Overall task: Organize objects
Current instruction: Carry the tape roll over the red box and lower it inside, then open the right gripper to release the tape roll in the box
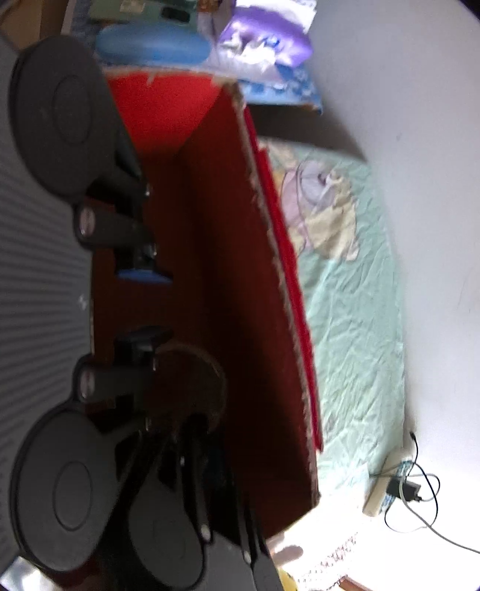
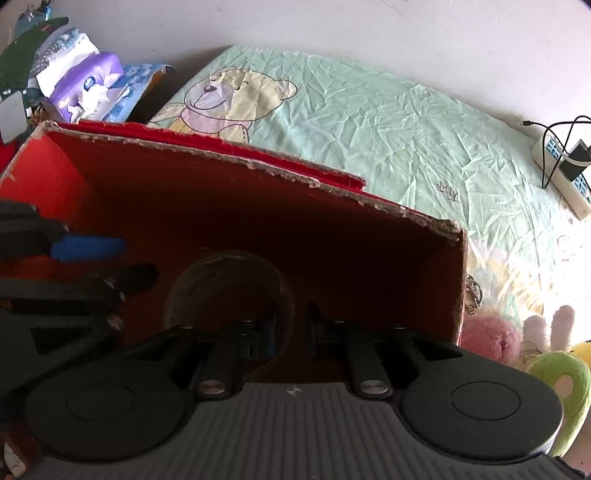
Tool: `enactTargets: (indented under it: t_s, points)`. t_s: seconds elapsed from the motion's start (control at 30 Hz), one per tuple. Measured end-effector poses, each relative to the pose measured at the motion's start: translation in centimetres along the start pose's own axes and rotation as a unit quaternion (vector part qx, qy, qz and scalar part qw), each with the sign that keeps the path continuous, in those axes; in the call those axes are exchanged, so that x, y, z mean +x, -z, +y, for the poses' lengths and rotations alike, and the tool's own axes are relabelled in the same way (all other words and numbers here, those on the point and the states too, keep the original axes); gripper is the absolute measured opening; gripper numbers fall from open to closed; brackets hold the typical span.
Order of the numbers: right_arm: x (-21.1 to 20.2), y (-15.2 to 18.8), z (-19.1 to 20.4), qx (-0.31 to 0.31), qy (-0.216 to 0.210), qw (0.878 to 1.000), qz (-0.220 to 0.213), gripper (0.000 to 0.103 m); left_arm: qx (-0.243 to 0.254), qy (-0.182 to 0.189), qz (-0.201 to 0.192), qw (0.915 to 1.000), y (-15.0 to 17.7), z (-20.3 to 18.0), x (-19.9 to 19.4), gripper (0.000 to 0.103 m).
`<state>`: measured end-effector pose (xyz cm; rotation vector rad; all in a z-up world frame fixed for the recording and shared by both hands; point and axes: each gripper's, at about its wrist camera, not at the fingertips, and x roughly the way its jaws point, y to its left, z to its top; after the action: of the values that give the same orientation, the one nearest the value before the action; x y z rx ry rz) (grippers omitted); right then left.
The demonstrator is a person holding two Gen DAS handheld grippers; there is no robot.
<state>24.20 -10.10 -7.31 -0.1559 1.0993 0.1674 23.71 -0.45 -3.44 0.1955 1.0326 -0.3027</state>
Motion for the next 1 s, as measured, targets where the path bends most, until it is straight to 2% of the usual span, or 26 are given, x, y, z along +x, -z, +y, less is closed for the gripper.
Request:
enactTargets:
  t_s: [0.13, 0.2, 0.33, 0.47, 0.6, 0.7, 0.8, 1.0]
  points:
    - [-1.0, 0.2, -0.9, 0.022, -0.023, 0.999, -0.023, 0.019, -0.029, -0.002, -0.002, 0.9996, 0.1, 1.5, -0.1, 0.031]
    - [-2.1, 0.3, -1.9, 0.055, -0.054, 0.996, -0.040, 0.026, -0.037, -0.017, -0.006, 0.9992, 0.2, 1.8, -0.2, 0.031]
    - [-3.9, 1.0, -3.1, 0.097, -0.119, 0.986, -0.066, 0.026, -0.053, -0.058, -0.003, 0.9969, 0.2, 1.8, 0.1, 0.031]
    - [-3.9, 1.9, -2.6, 0.109, -0.177, 0.977, -0.048, 0.022, -0.080, -0.089, -0.004, 0.9928, 0.5, 2.3, 0.1, 0.030]
    - [-2.9, 2.3, -1.5, 0.121, -0.215, 0.969, -0.029, 0.020, -0.132, -0.111, 0.004, 0.9850, 0.8, 3.7, 0.1, 0.030]
    - [-1.9, 2.0, -0.6, 0.132, -0.230, 0.964, -0.015, 0.020, -0.165, -0.123, -0.006, 0.9786, 1.2, 4.4, -0.4, 0.030]
    - [-1.1, 1.5, 0.3, 0.141, -0.227, 0.964, -0.004, 0.021, -0.175, -0.135, -0.022, 0.9752, 1.4, 4.5, -0.8, 0.029]
    - [0.2, 0.9, 1.1, 0.158, -0.205, 0.966, 0.014, 0.018, -0.154, -0.126, -0.007, 0.9799, 1.0, 4.1, -0.2, 0.031]
